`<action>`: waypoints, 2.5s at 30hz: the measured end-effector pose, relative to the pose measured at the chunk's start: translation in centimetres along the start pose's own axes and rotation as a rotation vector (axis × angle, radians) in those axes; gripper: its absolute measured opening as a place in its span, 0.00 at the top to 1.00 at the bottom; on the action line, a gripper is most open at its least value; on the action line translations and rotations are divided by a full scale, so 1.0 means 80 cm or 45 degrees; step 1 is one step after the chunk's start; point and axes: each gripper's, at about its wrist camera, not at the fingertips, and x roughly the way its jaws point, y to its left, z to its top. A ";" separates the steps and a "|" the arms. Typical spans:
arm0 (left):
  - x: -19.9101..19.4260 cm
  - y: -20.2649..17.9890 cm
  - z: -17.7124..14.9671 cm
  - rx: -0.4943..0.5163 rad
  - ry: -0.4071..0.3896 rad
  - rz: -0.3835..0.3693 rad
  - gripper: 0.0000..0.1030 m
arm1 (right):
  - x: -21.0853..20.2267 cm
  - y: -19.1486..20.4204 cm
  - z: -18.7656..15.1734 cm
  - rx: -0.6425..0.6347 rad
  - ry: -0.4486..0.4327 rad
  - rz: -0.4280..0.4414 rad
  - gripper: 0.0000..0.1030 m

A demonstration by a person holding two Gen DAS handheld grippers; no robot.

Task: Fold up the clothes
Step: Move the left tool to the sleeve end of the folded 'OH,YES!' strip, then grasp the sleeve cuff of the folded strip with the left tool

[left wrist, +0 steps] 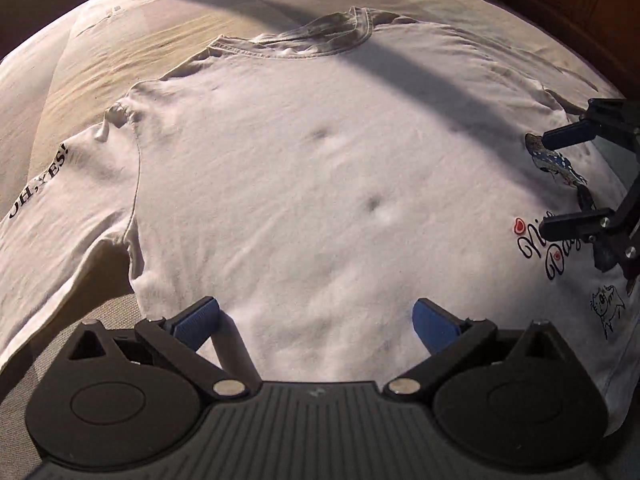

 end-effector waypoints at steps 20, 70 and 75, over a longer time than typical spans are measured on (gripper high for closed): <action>-0.080 0.213 -0.099 -0.685 -0.187 0.392 0.01 | 0.076 0.135 0.182 -0.096 0.017 0.290 0.00; -0.094 0.437 -0.295 -2.186 -0.950 -0.130 0.01 | 0.098 0.340 0.365 -0.424 -0.132 0.580 0.00; -0.089 0.457 -0.302 -2.310 -1.077 -0.105 0.01 | 0.094 0.340 0.363 -0.428 -0.144 0.578 0.00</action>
